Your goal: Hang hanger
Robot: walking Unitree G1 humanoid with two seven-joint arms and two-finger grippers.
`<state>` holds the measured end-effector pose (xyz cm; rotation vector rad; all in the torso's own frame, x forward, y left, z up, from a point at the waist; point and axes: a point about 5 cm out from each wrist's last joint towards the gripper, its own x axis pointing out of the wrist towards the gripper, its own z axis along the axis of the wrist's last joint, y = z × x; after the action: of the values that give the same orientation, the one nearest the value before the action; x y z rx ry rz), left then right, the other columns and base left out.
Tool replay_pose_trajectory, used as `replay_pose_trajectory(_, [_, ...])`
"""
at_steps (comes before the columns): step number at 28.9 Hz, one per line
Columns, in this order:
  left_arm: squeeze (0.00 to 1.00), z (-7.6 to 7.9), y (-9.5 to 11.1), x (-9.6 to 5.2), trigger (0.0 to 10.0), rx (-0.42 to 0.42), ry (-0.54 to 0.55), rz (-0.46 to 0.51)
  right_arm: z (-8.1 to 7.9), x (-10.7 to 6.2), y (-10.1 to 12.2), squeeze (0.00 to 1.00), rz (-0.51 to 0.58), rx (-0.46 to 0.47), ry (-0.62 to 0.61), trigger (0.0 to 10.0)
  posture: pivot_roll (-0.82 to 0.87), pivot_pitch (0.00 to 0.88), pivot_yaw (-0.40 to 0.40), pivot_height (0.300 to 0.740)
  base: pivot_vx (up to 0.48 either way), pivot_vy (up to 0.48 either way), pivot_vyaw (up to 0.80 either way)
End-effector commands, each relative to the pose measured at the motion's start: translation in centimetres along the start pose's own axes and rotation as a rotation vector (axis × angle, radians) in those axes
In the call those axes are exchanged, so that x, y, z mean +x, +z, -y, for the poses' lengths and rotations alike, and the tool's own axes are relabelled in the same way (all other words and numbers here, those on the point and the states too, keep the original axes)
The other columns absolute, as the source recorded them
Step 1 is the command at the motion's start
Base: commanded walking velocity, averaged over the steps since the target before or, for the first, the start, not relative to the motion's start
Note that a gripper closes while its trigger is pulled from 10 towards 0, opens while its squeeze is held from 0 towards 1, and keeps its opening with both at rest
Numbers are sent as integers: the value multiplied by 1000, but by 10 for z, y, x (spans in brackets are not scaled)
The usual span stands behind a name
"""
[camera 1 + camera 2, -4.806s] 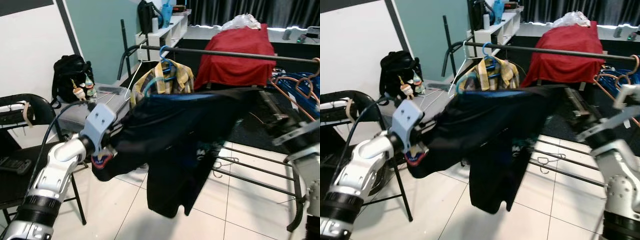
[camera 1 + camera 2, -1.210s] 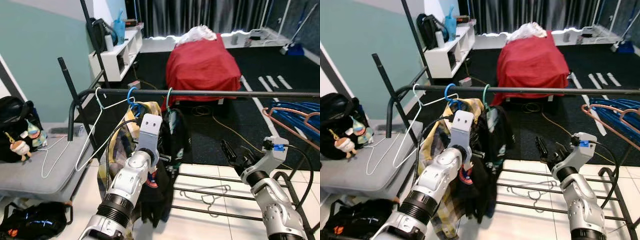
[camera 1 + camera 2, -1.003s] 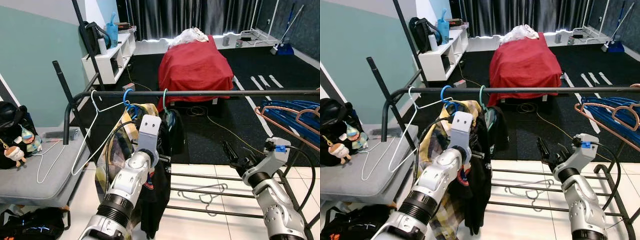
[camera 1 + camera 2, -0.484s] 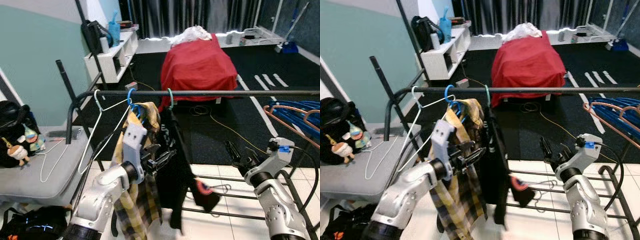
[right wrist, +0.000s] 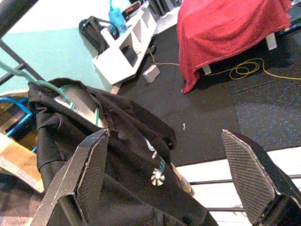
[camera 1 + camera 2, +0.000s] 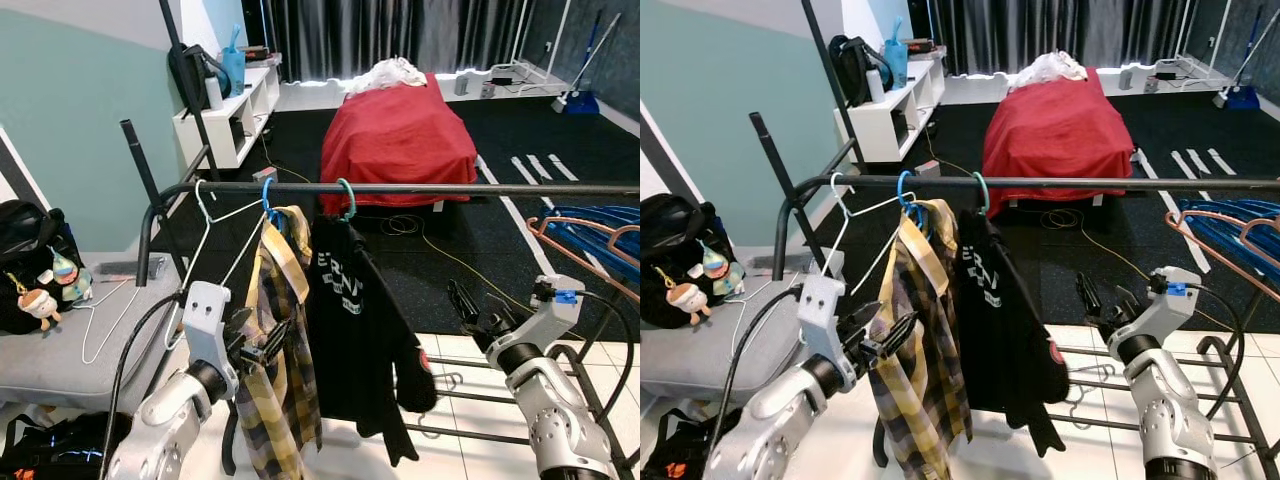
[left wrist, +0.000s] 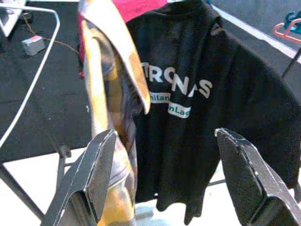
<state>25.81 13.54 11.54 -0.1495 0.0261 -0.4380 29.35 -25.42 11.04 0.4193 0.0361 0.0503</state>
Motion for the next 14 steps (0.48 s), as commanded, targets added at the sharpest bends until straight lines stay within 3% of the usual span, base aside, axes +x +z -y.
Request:
replay_pose_trajectory(1, [0, -2, -2, -1, 10000, 8, 17, -5, -1, 2, -4, 0, -29, 7, 9, 10000, -120, 0, 38, 740, -337, 0, 0])
replay_pose_trajectory(7, [0, -2, 0, 0, 10000, -9, -12, -3, 0, 3, -4, 0, -32, 0, 6, 10000, -128, 0, 39, 740, -352, 0, 0])
replay_pose_trajectory(14, [0, 4, 10, 11, 10000, 40, -39, 36, 1, 3, -5, 0, -36, -6, 5, 10000, -129, 0, 34, 740, -337, 0, 0])
